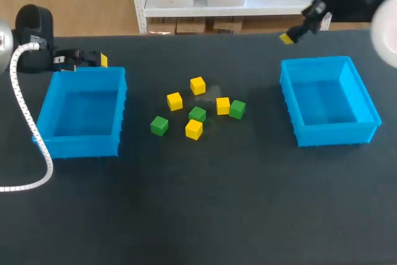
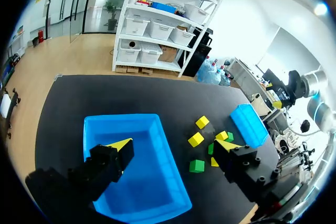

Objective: Put the green cubes in the right bin and the yellow cubes in the left bin.

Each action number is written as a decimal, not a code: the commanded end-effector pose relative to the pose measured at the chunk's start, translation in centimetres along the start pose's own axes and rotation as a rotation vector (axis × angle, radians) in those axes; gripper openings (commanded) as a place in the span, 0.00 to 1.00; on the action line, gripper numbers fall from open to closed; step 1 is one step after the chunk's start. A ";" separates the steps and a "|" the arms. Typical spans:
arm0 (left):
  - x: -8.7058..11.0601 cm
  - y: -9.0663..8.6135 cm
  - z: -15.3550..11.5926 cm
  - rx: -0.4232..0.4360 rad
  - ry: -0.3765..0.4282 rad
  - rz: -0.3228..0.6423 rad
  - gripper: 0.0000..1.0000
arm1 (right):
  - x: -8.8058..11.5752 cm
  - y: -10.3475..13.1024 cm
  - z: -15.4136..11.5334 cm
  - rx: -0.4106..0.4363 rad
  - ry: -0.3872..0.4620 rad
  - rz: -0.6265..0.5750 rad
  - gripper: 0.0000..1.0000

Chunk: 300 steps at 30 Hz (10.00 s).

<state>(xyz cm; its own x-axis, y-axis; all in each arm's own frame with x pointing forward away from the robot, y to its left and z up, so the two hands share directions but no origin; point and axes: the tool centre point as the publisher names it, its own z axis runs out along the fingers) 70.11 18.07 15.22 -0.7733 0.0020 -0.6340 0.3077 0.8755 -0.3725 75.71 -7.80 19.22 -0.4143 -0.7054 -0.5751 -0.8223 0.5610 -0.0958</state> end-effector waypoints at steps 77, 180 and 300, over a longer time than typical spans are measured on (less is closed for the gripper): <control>0.1 0.2 0.0 0.010 -0.005 0.002 1.00 | 2.0 10.5 18.9 -0.073 0.426 -0.617 1.00; 0.1 0.2 0.0 0.010 -0.005 0.002 1.00 | 12.5 -3.8 3.9 0.185 0.362 0.087 0.14; 0.1 0.2 0.0 0.010 -0.005 0.002 1.00 | -1.3 14.8 22.0 -0.118 0.392 -0.116 1.00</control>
<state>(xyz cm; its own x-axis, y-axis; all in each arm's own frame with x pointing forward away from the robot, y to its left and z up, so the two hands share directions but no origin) 70.11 18.06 15.21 -0.7733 0.0020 -0.6341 0.3076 0.8756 -0.3724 72.66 10.94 0.86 -0.4146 -0.8853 -0.2107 -0.9018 0.4307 -0.0353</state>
